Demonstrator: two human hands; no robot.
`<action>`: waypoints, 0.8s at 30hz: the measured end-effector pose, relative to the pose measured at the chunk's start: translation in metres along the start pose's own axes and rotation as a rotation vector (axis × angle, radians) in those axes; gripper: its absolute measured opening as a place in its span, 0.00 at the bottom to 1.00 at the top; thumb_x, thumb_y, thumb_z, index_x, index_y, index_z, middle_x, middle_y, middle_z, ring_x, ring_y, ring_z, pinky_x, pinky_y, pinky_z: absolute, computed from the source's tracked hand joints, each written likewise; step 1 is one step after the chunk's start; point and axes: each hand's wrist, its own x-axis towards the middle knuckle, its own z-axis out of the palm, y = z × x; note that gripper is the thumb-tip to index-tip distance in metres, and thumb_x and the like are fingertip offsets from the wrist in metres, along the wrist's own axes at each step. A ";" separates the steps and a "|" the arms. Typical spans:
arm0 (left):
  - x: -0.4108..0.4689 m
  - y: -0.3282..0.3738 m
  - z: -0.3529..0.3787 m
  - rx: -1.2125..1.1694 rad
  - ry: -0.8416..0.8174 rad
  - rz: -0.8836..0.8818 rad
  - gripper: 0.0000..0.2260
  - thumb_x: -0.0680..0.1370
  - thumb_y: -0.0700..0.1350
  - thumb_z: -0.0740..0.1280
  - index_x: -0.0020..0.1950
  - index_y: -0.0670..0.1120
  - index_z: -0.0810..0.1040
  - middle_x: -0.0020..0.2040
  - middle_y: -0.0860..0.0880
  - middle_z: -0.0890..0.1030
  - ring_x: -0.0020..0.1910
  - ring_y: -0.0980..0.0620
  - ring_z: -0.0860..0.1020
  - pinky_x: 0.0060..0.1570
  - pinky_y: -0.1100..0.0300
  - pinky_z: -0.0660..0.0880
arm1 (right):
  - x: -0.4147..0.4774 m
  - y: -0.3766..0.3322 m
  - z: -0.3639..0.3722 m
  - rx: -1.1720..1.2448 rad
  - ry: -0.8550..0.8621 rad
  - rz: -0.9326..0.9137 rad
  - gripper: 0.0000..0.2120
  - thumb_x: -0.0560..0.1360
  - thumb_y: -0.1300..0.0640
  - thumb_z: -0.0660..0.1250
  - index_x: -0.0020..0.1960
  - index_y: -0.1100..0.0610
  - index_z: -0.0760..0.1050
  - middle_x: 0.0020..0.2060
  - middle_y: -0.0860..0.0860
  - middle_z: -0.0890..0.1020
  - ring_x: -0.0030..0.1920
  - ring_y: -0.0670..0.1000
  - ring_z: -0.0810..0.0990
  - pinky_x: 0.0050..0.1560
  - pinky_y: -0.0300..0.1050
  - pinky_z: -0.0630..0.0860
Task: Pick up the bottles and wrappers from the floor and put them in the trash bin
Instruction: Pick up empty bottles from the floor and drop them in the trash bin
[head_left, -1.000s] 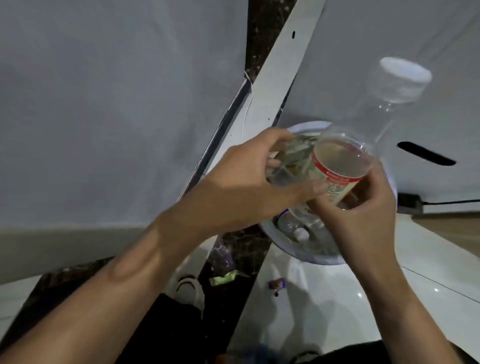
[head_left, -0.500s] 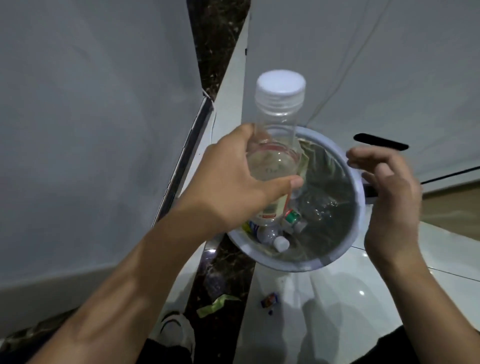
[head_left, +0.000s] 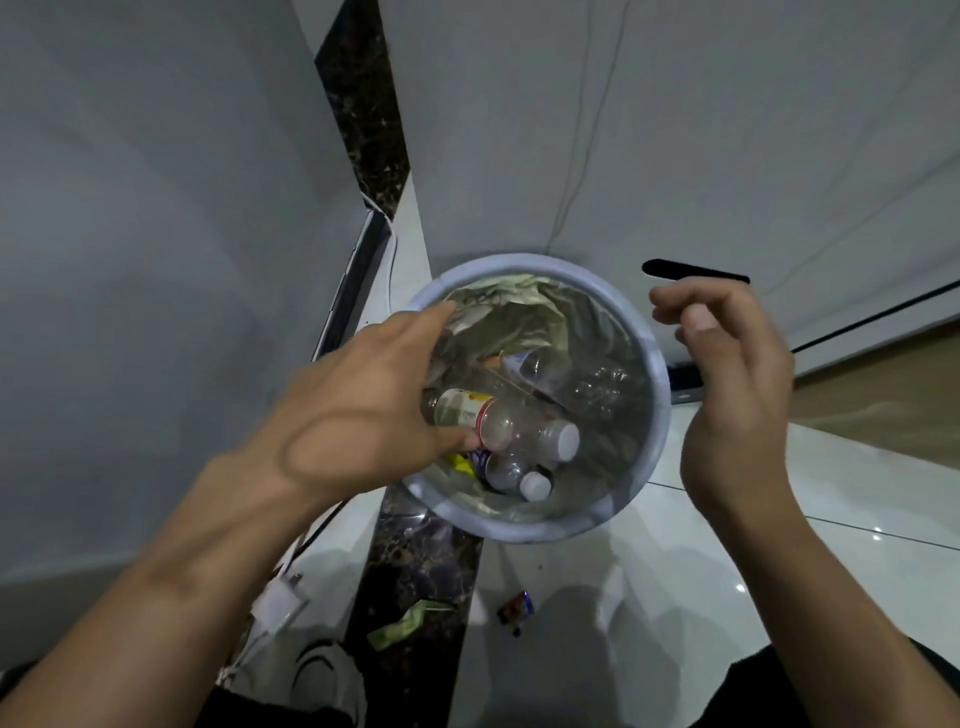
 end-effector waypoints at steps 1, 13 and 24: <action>-0.002 0.001 -0.003 0.033 0.011 0.002 0.46 0.63 0.68 0.74 0.76 0.60 0.57 0.71 0.57 0.69 0.69 0.50 0.71 0.60 0.45 0.75 | 0.001 0.002 0.000 -0.033 -0.027 -0.018 0.12 0.79 0.51 0.58 0.52 0.54 0.78 0.51 0.51 0.79 0.54 0.47 0.78 0.54 0.42 0.74; -0.004 0.001 0.007 0.361 0.101 0.163 0.52 0.65 0.64 0.76 0.81 0.54 0.54 0.82 0.54 0.49 0.80 0.50 0.51 0.78 0.45 0.52 | -0.022 0.022 0.035 -0.718 -0.474 -0.136 0.37 0.67 0.39 0.69 0.74 0.46 0.68 0.75 0.48 0.67 0.75 0.53 0.65 0.73 0.60 0.65; -0.053 0.025 -0.043 0.304 0.059 0.036 0.41 0.67 0.46 0.77 0.78 0.50 0.65 0.80 0.47 0.61 0.77 0.43 0.63 0.73 0.42 0.63 | -0.027 -0.100 0.020 -0.867 -0.347 -0.045 0.38 0.63 0.48 0.78 0.71 0.50 0.73 0.73 0.52 0.71 0.75 0.56 0.66 0.76 0.60 0.57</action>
